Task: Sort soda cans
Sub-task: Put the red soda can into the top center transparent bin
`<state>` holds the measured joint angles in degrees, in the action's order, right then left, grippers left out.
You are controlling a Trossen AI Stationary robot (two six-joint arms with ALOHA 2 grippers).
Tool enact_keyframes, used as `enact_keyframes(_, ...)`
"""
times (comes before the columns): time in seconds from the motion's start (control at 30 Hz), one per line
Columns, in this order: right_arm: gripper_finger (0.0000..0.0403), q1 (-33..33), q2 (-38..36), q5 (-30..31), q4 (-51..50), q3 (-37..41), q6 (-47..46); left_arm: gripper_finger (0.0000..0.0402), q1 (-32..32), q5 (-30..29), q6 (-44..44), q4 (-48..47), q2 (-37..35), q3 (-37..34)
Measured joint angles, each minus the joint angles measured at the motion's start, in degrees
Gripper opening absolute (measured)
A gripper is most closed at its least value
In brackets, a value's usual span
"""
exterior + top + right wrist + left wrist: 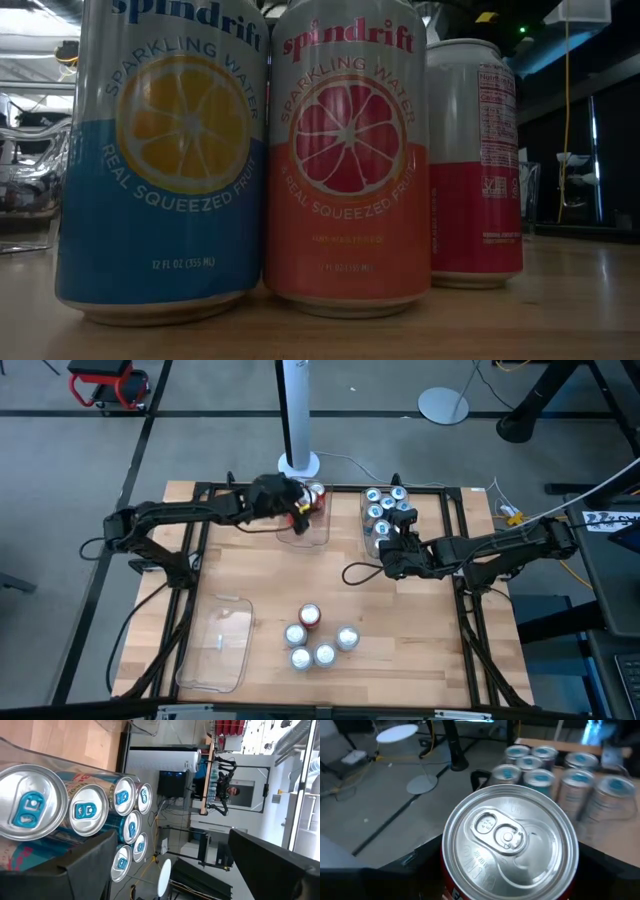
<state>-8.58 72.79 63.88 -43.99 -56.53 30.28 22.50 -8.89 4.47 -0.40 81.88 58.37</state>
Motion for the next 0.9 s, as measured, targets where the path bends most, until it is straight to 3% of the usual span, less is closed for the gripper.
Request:
enact_keyframes(0.3, 0.0380, 0.0, 0.0, 0.0, 0.1, 0.0, 0.1, 0.0292, 4.3, 4.6, -4.0, 8.1, 5.3, -3.8)
enact_keyframes(0.53, 0.0380, 0.0, 0.0, 0.0, 0.0, 0.0, 0.2, 0.0292, 5.5, 4.2, -3.7, 11.8, 11.5, -3.8)
enact_keyframes(0.9, 0.0380, 0.0, 0.0, -0.3, -0.3, 0.0, 0.2, 0.0292, 6.5, 3.9, -4.0, 12.7, 15.4, -3.6)
